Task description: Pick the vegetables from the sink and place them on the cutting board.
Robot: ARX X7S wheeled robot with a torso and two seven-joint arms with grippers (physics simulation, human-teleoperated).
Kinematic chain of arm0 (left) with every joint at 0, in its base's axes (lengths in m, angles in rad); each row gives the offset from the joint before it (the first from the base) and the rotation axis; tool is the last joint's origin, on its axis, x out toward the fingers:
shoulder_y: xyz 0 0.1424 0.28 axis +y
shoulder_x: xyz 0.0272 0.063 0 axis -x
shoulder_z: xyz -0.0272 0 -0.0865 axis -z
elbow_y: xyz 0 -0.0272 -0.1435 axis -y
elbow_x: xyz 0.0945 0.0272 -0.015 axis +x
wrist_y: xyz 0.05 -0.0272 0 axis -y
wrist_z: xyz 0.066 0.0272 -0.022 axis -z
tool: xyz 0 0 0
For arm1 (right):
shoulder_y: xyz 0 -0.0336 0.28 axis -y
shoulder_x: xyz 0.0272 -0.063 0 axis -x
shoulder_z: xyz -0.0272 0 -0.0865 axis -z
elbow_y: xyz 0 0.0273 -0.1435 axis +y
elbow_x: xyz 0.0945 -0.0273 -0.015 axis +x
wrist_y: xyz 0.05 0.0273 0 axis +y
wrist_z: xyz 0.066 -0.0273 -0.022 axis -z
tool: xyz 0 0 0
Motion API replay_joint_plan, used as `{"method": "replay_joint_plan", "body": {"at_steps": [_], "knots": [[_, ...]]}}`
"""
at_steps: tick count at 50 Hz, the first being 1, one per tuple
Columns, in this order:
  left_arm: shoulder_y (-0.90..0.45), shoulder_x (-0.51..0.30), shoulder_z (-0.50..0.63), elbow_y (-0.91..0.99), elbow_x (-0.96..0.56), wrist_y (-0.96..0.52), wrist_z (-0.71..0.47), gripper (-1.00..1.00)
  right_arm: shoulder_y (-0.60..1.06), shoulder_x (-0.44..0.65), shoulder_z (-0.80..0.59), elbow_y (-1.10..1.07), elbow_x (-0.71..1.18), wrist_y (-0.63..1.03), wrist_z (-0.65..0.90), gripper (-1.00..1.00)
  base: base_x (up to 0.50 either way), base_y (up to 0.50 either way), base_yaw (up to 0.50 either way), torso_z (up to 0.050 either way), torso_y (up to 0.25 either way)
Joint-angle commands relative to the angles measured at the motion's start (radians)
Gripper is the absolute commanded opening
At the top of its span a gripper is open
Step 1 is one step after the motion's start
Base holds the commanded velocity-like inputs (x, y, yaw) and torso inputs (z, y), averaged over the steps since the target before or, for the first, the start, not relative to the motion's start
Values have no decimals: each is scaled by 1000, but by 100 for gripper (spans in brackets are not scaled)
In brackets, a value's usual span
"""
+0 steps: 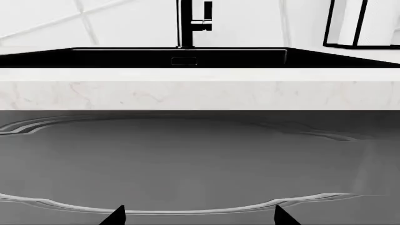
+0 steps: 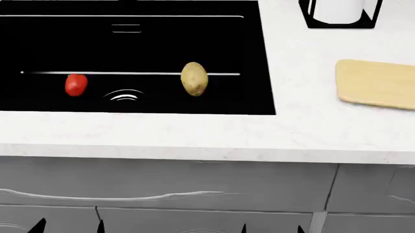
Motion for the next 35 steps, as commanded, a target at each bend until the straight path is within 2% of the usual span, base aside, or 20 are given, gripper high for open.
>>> {"method": "replay_joint_plan", "body": {"at_steps": [1, 3, 14, 35], "knots": [[26, -22, 4, 26, -34, 6, -6, 100, -4, 14, -16, -6, 23, -9, 20, 100, 0, 0, 0, 0, 0], [-7, -20, 34, -2, -21, -12, -29, 100, -1, 23, -23, 0, 33, -16, 34, 100, 0, 0, 0, 0, 0], [-3, -52, 69, -3, -27, -12, -63, 100, 5, 54, -69, 6, 49, -7, 55, 100, 0, 0, 0, 0, 0], [7, -91, 92, 6, -61, -11, -93, 100, 6, 84, -104, 0, 66, -19, 94, 100, 87, 480, 0, 0, 0]]}}
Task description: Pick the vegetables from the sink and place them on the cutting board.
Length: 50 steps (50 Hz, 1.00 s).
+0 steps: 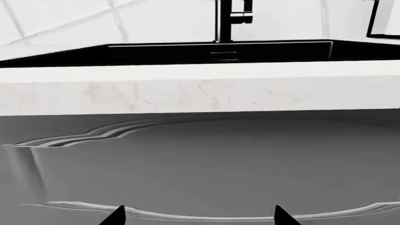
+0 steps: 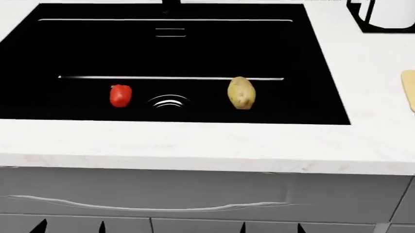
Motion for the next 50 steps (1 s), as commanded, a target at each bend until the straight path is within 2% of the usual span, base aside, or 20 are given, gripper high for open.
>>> {"method": "replay_joint_plan", "body": {"at_steps": [1, 10, 14, 50], "knots": [[7, -22, 15, 5, -14, 8, -17, 100, 4, 18, -21, 1, 8, -2, 19, 100, 0, 55, 0, 0, 0], [-1, -28, 32, -5, -18, 4, -32, 100, 6, 25, -29, 5, 16, -1, 37, 100, 0, 0, 0, 0, 0], [19, -41, 37, 12, -17, 78, -31, 100, 5, 29, -33, 2, 18, 0, 46, 100, 0, 0, 0, 9, 0], [20, -73, 70, -4, -50, 93, -56, 100, 3, 62, -77, 0, 41, -3, 84, 100, 0, 0, 0, 50, 0]]}}
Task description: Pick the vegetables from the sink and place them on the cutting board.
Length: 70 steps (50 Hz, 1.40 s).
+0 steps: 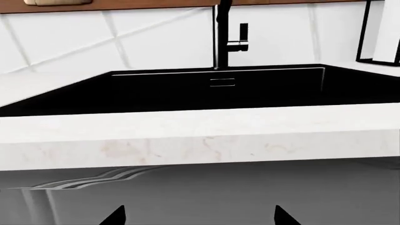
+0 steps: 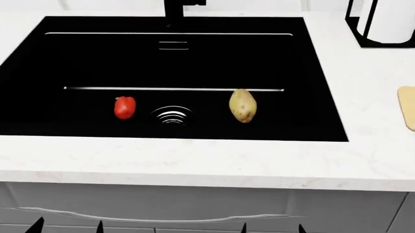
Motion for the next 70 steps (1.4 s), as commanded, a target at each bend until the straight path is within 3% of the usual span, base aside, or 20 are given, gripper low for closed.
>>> {"method": "replay_joint_plan", "body": {"at_steps": [1, 13, 17, 18, 21, 23, 24, 31, 37, 40, 41, 48, 50, 56, 62, 70], "knots": [[2, -8, 7, 10, -18, 4, -7, 100, -2, 9, -12, -1, 8, -4, 11, 100, 0, 0, 0, 50, 0], [3, -15, 10, 16, -42, -13, -12, 100, 5, 12, -15, 6, 34, -6, 15, 100, 0, 0, 0, 0, 0], [-9, -16, 0, 130, -103, -140, -18, 100, 35, 13, 5, -13, 59, 34, 34, 100, 0, 0, 0, 0, 0], [-23, -30, 28, 166, -44, -167, -37, 100, 42, 24, -6, -55, 23, 69, 56, 100, 0, 0, 0, 0, 0], [-44, -37, 23, 325, -123, -325, -25, 100, 70, 57, -2, -246, 41, 232, 64, 100, 0, 0, 0, 0, 0], [-76, -61, 51, 408, -86, -403, -42, 100, 96, 88, -10, -341, 48, 343, 54, 100, 0, 0, 0, 0, 0], [-81, -58, -1, 476, -168, -483, -46, 100, 106, 98, 7, -395, 65, 386, 57, 100, 0, 0, 0, 0, 0], [-302, -128, -105, 796, -352, -949, -105, 100, 276, 198, 90, -695, 161, 757, 59, 100, 0, 0, 0, 0, 0], [-549, -128, -306, 779, -617, -1273, -97, 100, 541, 253, 206, -708, 337, 1061, -6, 100, 0, 0, 0, 0, 0], [-707, -119, -393, 719, -713, -1437, -126, 100, 650, 288, 214, -677, 370, 1136, -33, 100, 0, 0, 0, 0, 0], [-745, -150, -352, 697, -692, -1438, -123, 100, 692, 281, 239, -668, 403, 1178, -43, 100, 0, 0, 0, 0, 0], [-981, -240, -347, 496, -695, -1499, -78, 100, 920, 369, 211, -494, 433, 1247, -134, 100, 0, 0, 0, 0, 0], [-1037, -309, -281, 414, -646, -1446, -40, 100, 945, 372, 237, -474, 475, 1265, -177, 100, 0, 0, 0, 0, 0], [-1214, -337, -127, 156, -558, -1362, 31, 100, 1067, 385, 133, -298, 421, 1225, -204, 100, 0, 0, 0, 0, 0], [-1230, -352, -113, 75, -535, -1337, 45, 100, 1109, 387, 86, -228, 397, 1237, -201, 100, 0, 0, 0, 0, 0], [-1204, -357, -113, 69, -536, -1333, 45, 100, 1032, 370, 118, -287, 420, 1243, -185, 100, 413, 0, 0, 0, 0]]}}
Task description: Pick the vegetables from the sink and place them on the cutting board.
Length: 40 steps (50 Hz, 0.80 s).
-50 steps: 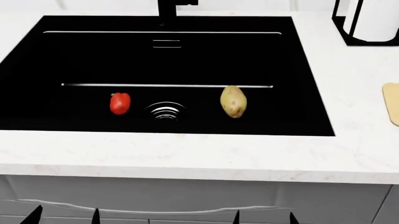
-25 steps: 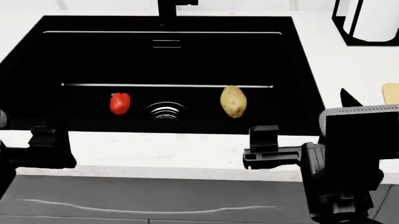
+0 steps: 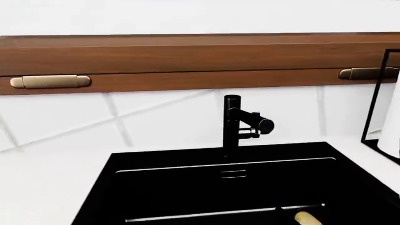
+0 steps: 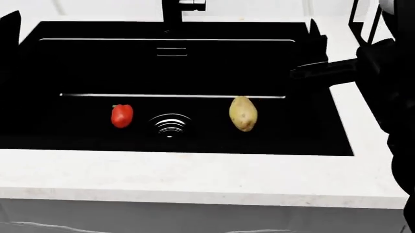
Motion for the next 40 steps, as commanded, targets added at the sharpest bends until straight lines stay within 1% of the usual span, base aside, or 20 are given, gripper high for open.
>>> {"method": "replay_joint_plan", "body": {"at_steps": [1, 4, 7, 11, 22, 30, 40], "knots": [[-70, -33, 31, -108, 14, 1, 24, 100, 15, 2, -5, 24, 18, 41, -5, 100, 500, 0, 0, 0, 0], [-74, -37, 34, -103, 11, -3, 26, 100, -19, -1, 6, 12, 22, 43, 3, 100, 500, 0, 0, 0, 0], [-67, -39, 40, -88, 5, -18, 24, 100, -13, -1, -5, 32, 18, 35, -2, 100, 500, 0, 0, 0, 0], [-50, -42, 44, -113, 17, 15, 30, 100, -12, -3, -15, 52, 9, 13, -4, 100, 500, 0, 0, 0, 0], [-7, -47, 45, -125, 21, 44, 36, 100, -40, -9, -24, 74, -1, -9, 2, 100, 500, 0, 0, 0, 0], [8, -59, 39, -116, 14, 40, 36, 100, -48, -9, -20, 53, 7, 9, 12, 100, 500, 0, 0, 0, 2], [15, -53, 39, -121, 16, 49, 28, 100, -58, -3, -28, 43, 10, 13, 15, 100, 500, 0, 0, 0, 1]]}}
